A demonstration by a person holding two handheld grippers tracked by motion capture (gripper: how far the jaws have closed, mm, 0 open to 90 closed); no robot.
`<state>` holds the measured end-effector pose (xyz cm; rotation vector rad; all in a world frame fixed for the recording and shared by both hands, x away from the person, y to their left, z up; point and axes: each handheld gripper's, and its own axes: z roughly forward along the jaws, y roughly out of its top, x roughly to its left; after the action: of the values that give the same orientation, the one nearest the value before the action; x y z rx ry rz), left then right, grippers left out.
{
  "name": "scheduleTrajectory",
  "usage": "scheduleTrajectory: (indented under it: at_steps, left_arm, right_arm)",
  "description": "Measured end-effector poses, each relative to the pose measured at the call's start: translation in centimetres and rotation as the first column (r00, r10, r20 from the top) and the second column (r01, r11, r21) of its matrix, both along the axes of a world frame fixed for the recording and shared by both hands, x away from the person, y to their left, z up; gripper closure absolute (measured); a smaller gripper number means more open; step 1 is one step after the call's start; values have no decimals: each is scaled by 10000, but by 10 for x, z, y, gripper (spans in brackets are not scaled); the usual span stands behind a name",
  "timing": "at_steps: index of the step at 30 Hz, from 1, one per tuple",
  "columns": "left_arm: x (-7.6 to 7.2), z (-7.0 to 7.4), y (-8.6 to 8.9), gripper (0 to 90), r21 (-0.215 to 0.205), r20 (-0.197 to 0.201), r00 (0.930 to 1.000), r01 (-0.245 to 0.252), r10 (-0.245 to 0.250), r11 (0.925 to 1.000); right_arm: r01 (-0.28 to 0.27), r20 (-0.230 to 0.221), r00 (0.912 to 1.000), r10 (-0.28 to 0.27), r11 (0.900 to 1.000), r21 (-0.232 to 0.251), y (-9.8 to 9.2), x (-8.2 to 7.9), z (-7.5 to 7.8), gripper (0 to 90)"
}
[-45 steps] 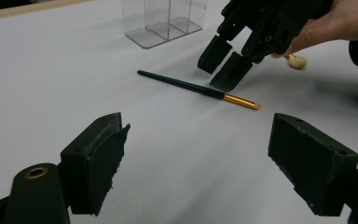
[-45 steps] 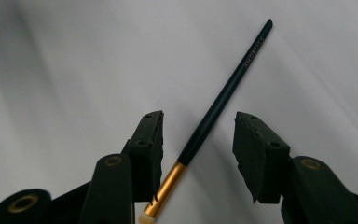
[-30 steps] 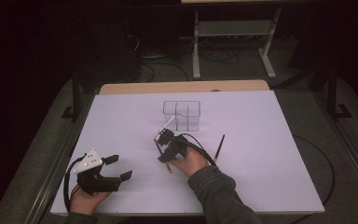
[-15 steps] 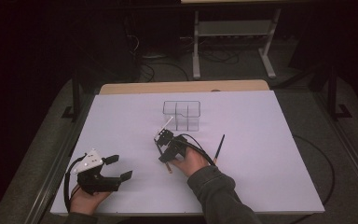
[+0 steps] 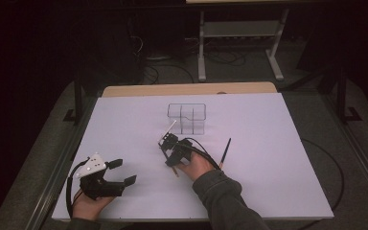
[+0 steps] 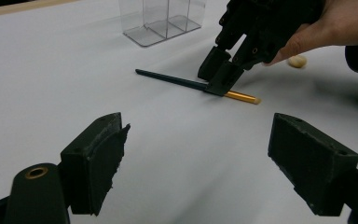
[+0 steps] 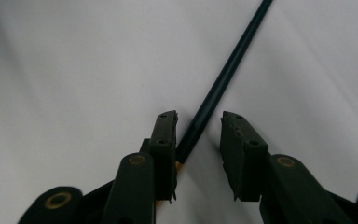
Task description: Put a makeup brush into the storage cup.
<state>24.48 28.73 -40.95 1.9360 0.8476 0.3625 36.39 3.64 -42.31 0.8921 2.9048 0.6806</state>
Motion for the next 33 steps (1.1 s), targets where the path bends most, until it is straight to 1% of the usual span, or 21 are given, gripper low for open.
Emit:
scheduleTrajectory:
  at_steps: [4,5,6,10,11,12,14,16,17,20,21,24,25,27,29,30,31,32,33]
  left_arm:
    - [0,0,0,182,27,-30,10000,19,-19,10000]
    - [0,-1,-1,187,31,21,10000,77,-78,10000]
    - [0,-1,-1,186,31,21,10000,77,-78,10000]
    - [1,-1,-2,187,45,12,9999,102,-102,9999]
    - [1,-1,-2,187,6,-20,9999,102,-102,9999]
    - [1,-1,-3,187,13,-51,9999,101,-101,9999]
    - [2,-1,-3,188,34,-31,9999,131,-131,9999]
    - [2,-1,-4,189,21,-24,9999,130,-130,9999]
    - [2,-1,-4,189,46,-9,9999,134,-134,9999]
    - [2,-1,-4,189,98,4,9999,149,-149,9998]
    - [2,-2,-3,189,78,-23,9999,145,-145,9999]
    - [3,-2,-3,190,63,-71,9999,127,-126,9999]
    - [2,-2,-3,190,69,-65,9999,122,-121,9999]
    - [2,-2,-2,191,101,-80,9999,121,-120,9999]
    - [2,-2,-1,192,122,-94,9999,109,-107,9999]
    - [2,-2,-1,196,122,-94,9999,109,-107,9999]
    - [2,-1,-1,198,184,-20,9999,129,-129,9997]
    - [2,-1,-1,199,174,18,9999,118,-118,9998]
    - [2,-1,-1,201,174,18,9999,118,-118,9998]
  right_arm:
    - [66,46,10000,-66,9999,-102,0,-1,0,694]
    - [69,271,9996,-59,9994,-342,1,-1,0,769]
    - [0,407,9992,17,9991,-420,2,-1,0,774]
    - [-35,477,9988,66,9979,-650,4,-2,0,806]
    - [-62,515,9986,95,9979,-642,5,-2,0,817]
    - [-130,602,9980,175,9972,-736,5,-2,0,822]
    - [-229,573,9980,272,9969,-748,5,-2,1,824]
    - [-283,525,9981,318,9974,-660,4,-1,0,824]
    - [-315,322,9989,330,9985,-458,2,2,0,825]
    - [-419,279,9987,430,9984,-385,0,3,0,825]
    - [-610,257,9978,617,9978,-277,-2,5,-1,826]
    - [-644,-30,9979,644,9979,15,-6,9,-1,826]
    - [-768,-65,9970,768,9970,98,-7,11,-1,826]
    - [-761,-95,9970,763,9968,239,-10,13,0,826]
    - [-792,-189,9966,802,9957,477,-14,14,3,826]
    - [-792,-189,9966,802,9957,477,-14,14,3,826]
    - [-954,-204,9951,969,9933,653,-17,13,6,826]
    - [-983,-201,9948,1001,9924,743,-18,12,8,826]
    - [-983,-201,9948,1001,9924,743,-18,12,8,826]
